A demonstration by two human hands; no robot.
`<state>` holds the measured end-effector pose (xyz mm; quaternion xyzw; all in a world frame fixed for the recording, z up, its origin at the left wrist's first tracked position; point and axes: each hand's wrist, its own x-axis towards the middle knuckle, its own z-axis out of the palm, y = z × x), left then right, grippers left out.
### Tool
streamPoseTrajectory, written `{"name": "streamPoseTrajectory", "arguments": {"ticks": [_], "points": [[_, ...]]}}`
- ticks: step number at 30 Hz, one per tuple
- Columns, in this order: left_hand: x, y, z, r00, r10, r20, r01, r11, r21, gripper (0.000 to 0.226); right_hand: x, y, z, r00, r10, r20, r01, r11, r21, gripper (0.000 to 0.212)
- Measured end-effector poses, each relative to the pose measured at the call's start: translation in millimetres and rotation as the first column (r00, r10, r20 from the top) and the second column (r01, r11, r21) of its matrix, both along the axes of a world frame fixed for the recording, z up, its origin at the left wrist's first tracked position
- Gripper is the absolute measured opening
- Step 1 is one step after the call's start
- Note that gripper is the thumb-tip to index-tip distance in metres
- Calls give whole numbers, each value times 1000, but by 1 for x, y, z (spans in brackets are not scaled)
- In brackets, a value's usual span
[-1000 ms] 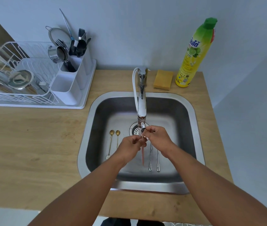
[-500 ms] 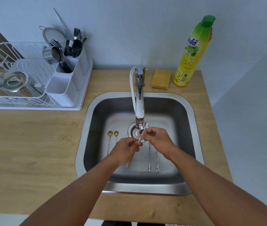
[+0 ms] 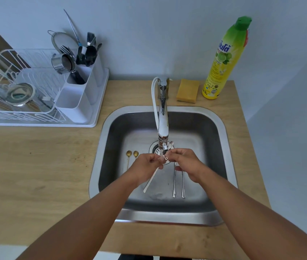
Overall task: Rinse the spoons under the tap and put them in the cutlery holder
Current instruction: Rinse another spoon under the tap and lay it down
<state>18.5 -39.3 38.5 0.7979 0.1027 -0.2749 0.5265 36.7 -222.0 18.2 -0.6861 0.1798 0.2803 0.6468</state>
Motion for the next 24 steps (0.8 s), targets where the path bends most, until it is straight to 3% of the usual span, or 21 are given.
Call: {"name": "streamPoseTrajectory", "arguments": {"ticks": [5, 13, 18, 24], "points": [[-8, 11, -3, 994, -42, -96, 50, 996, 76, 21, 0, 5, -3, 999, -23, -23, 23, 1000, -12, 12], [3, -1, 4, 1000, 13, -6, -13, 998, 67, 28, -1, 9, -5, 1000, -20, -19, 19, 999, -29, 7], [-7, 7, 1, 999, -9, -48, 16, 990, 139, 27, 9, 5, -4, 998, -54, -11, 54, 998, -37, 4], [-1, -2, 6, 998, 58, -12, -56, 990, 128, 27, -7, 18, -15, 995, -37, -97, 40, 999, 33, 12]]}}
